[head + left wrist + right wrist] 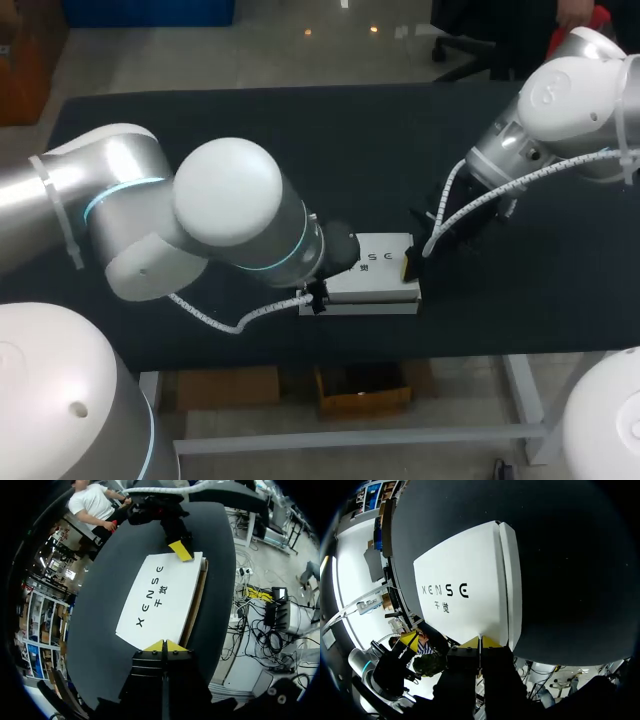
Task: Assemble the packaging by folding the flat box into shape, placing the metal phone stand inside, and closing the box properly
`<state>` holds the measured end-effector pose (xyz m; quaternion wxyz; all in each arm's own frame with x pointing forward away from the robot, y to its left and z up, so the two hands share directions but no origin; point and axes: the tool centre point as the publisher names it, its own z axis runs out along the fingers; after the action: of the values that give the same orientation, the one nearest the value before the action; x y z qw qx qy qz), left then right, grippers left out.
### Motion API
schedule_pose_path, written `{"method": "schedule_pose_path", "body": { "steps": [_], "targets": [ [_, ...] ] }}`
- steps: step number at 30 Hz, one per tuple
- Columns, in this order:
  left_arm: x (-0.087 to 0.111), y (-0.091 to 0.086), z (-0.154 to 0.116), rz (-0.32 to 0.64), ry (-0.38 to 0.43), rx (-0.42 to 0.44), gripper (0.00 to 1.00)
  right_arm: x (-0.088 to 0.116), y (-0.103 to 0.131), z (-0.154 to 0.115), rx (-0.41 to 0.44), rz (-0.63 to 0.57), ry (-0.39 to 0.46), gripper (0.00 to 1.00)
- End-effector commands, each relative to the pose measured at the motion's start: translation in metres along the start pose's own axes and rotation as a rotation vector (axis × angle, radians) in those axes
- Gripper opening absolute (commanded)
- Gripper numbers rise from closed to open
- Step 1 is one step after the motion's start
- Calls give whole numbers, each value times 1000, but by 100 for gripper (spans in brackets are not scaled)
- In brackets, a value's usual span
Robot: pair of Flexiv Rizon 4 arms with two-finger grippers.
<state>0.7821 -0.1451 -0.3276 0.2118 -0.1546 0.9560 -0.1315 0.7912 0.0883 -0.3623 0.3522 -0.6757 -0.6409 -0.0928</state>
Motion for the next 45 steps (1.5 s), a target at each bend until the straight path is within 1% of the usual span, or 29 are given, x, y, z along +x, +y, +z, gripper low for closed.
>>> {"method": "schedule_pose_path", "body": {
  "steps": [1, 9, 21, 45],
  "targets": [
    [-6, 1, 17, -5, 56, 57, 0, -1, 2, 2, 2, -1, 3, 0],
    [-4, 2, 28, -18, 90, 56, 0, -2, 2, 3, 4, 1, 3, 0],
    [-2, 8, 34, -30, 122, 48, 0, -3, 3, 4, 6, 6, 2, 0],
    [-2, 14, 46, -47, 143, 29, 0, -13, 8, 13, 26, 27, 7, 0]
  ]
}}
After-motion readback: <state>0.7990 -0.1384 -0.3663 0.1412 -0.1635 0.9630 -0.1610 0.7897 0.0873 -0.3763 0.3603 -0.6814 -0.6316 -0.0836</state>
